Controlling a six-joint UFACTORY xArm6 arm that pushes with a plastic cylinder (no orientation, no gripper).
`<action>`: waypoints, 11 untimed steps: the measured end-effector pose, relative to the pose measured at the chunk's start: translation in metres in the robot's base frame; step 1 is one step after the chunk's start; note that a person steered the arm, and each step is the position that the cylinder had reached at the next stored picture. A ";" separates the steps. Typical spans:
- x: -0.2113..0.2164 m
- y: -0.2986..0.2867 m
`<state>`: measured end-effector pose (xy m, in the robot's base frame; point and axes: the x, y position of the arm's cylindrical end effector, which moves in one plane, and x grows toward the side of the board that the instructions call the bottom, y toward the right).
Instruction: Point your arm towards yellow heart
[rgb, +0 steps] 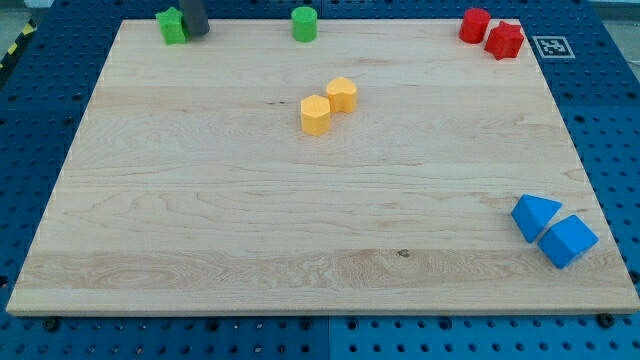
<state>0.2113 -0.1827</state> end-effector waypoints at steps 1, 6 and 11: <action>-0.001 -0.006; -0.001 0.045; 0.110 0.214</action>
